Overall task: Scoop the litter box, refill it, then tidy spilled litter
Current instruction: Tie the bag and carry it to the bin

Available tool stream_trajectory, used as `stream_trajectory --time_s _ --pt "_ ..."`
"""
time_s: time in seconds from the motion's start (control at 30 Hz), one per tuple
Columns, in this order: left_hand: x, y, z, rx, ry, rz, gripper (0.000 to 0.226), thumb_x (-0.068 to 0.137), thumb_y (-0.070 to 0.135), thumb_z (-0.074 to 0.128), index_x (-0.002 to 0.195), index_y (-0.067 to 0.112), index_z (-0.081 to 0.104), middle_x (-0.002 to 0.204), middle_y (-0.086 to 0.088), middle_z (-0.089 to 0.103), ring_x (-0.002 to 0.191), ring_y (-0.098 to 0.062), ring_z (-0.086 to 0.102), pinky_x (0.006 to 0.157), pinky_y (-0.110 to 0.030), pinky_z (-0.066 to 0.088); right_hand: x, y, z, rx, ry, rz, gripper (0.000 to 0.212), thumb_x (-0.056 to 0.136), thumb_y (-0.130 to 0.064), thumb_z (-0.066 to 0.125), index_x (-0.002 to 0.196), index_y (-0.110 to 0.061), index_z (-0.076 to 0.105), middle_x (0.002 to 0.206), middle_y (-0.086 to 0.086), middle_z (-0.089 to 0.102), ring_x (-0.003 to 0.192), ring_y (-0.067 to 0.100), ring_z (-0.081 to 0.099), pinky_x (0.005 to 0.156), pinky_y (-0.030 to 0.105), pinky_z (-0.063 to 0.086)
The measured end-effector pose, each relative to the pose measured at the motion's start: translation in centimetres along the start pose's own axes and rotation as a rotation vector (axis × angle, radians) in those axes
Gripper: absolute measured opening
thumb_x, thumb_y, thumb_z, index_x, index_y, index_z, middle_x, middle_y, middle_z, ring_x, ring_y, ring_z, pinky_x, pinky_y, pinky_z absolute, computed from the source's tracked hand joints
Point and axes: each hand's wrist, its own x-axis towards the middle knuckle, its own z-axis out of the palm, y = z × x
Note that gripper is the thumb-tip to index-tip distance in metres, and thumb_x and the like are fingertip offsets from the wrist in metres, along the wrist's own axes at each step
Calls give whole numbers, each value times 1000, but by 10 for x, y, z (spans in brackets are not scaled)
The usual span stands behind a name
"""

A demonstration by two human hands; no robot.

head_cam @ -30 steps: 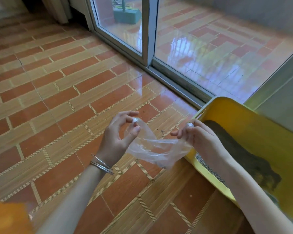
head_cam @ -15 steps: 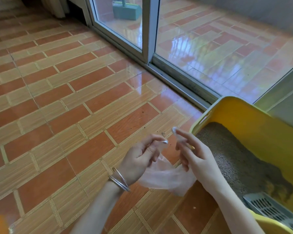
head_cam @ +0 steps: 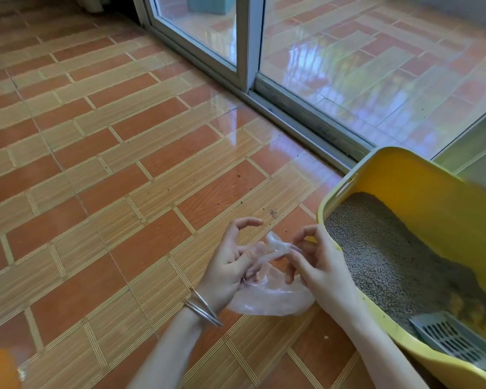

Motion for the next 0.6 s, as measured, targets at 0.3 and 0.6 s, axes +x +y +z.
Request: stream_trajectory --time_s 0.3,0.6 --pt "6 -9 -2 -106 -86 -143 26 78 19 58 98 4 49 41 6 36 38 -6 33 44 -17 33 -4 -9 -4 -124 -168 -124 30 83 -9 67 86 -32 49 67 4 64 50 6 54 54 14 40" --pt "8 -17 -6 210 -19 -133 42 72 51 57 83 11 48 43 7 46 41 -7 42 44 -16 35 -2 -9 -6 -218 -285 -35 20 86 -23 62 75 -17 46 60 -2 60 48 3 48 51 13 38"
